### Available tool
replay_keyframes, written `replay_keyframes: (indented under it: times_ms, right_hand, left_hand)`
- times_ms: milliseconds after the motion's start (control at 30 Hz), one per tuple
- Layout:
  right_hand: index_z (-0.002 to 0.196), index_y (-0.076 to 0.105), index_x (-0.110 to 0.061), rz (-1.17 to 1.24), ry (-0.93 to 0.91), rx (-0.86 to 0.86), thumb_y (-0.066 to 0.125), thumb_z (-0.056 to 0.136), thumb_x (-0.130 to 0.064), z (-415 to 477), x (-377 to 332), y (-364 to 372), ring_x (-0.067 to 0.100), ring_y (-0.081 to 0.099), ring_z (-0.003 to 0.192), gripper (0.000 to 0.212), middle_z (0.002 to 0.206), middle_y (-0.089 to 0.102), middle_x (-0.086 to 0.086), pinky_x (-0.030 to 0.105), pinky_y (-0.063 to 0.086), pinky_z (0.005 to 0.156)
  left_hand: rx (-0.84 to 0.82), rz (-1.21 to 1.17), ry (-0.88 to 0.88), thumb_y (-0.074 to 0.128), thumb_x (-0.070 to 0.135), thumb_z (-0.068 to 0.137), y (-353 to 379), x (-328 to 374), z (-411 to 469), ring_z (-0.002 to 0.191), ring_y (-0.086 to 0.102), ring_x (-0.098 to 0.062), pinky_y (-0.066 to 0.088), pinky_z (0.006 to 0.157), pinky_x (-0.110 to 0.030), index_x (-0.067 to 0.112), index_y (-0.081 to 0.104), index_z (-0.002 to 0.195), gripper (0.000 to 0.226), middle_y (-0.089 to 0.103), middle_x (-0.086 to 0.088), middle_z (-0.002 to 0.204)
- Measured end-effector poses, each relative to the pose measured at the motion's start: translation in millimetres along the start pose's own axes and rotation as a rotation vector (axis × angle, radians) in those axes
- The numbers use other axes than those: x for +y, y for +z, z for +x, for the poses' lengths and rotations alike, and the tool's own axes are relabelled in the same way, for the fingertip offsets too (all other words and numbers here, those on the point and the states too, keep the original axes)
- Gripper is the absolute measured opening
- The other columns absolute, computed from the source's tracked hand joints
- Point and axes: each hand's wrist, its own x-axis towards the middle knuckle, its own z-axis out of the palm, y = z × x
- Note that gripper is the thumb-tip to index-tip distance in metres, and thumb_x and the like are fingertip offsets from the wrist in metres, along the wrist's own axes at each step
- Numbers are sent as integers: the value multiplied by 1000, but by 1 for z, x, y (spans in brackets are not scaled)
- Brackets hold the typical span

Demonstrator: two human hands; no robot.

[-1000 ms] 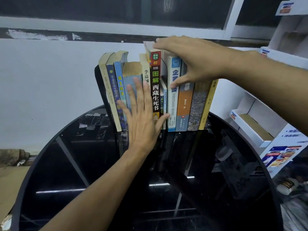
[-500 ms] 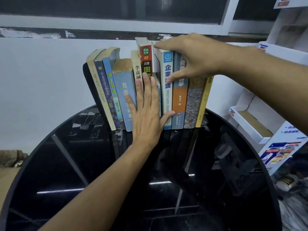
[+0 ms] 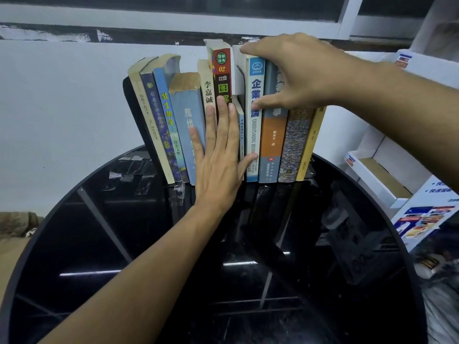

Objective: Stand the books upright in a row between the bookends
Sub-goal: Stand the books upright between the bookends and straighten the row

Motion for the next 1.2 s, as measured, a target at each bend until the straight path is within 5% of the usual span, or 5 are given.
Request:
replay_keyframes:
  times_ms: [567, 833, 1200]
  right_hand:
    - [155, 36, -20, -10, 11, 51, 76, 84, -51, 2, 1, 8, 27, 41, 141, 87, 155, 46, 3, 49, 37, 112]
    - [153, 35, -22, 84, -69, -94, 78, 82, -48, -3, 19, -10, 19, 43, 137, 87, 152, 46, -1, 29, 33, 105]
    - [149, 40, -24, 47, -87, -32, 77, 79, -55, -5, 28, -6, 22, 48, 133, 85, 150, 49, -2, 43, 44, 105]
  left_hand:
    - [6, 9, -21, 50, 57, 99, 3, 5, 1, 156, -4, -34, -6, 122, -58, 9, -4, 160, 95, -1, -16, 169]
    - [-26, -134, -10, 52, 61, 98, -9, 18, -2, 154, -16, -29, -14, 120, -60, 9, -5, 160, 99, -8, -14, 169]
    - [-58, -42, 48, 48, 61, 98, 7, 29, 4, 154, -18, -24, -6, 123, -61, 8, 1, 162, 95, -6, -14, 170]
